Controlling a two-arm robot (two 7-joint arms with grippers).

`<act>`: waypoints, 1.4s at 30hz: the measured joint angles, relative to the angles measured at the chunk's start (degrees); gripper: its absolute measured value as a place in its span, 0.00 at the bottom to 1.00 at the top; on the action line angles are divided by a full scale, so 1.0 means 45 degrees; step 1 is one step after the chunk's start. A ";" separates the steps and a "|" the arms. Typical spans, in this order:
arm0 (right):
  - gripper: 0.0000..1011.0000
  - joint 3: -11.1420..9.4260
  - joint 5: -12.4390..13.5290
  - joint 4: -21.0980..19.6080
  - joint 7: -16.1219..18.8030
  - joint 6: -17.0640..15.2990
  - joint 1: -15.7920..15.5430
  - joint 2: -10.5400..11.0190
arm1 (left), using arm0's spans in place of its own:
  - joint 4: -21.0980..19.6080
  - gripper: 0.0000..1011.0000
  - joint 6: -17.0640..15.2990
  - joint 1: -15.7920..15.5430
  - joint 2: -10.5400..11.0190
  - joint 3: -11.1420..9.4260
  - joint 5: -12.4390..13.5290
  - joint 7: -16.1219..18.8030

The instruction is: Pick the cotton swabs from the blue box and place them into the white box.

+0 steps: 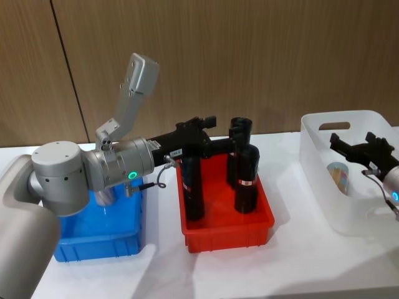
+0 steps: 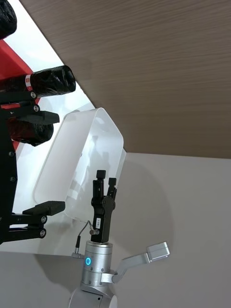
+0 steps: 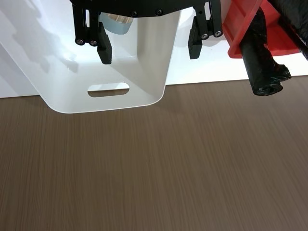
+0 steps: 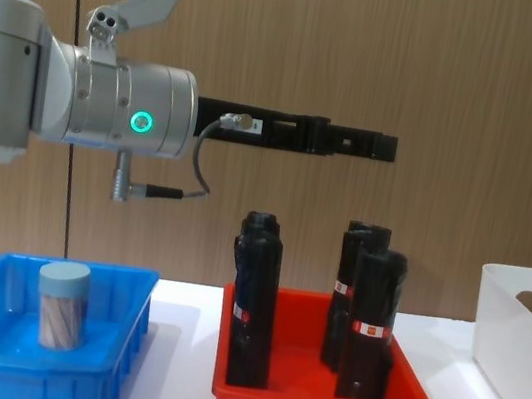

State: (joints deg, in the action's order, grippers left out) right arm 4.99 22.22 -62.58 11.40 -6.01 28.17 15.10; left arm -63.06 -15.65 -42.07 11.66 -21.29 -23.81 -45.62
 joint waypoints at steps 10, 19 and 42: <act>0.99 -0.0012 0.0008 -0.0039 0.0019 0.0016 -0.0026 0.0011 | 0.0000 0.99 0.0000 0.0000 0.0000 0.0000 0.0000 0.0000; 0.99 -0.0018 0.0020 -0.0054 0.0026 0.0021 -0.0036 0.0012 | 0.0000 0.99 0.0000 0.0000 0.0000 0.0000 0.0000 0.0000; 0.99 0.0350 -0.0219 -0.1809 -0.0310 0.0199 -0.1352 0.0210 | -0.1152 0.99 0.0560 0.1083 0.0390 -0.0177 0.0454 0.1709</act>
State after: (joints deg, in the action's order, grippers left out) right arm 6.57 21.23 -70.72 10.00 -5.11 22.09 16.04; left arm -68.24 -13.13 -37.19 13.41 -22.09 -21.77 -37.93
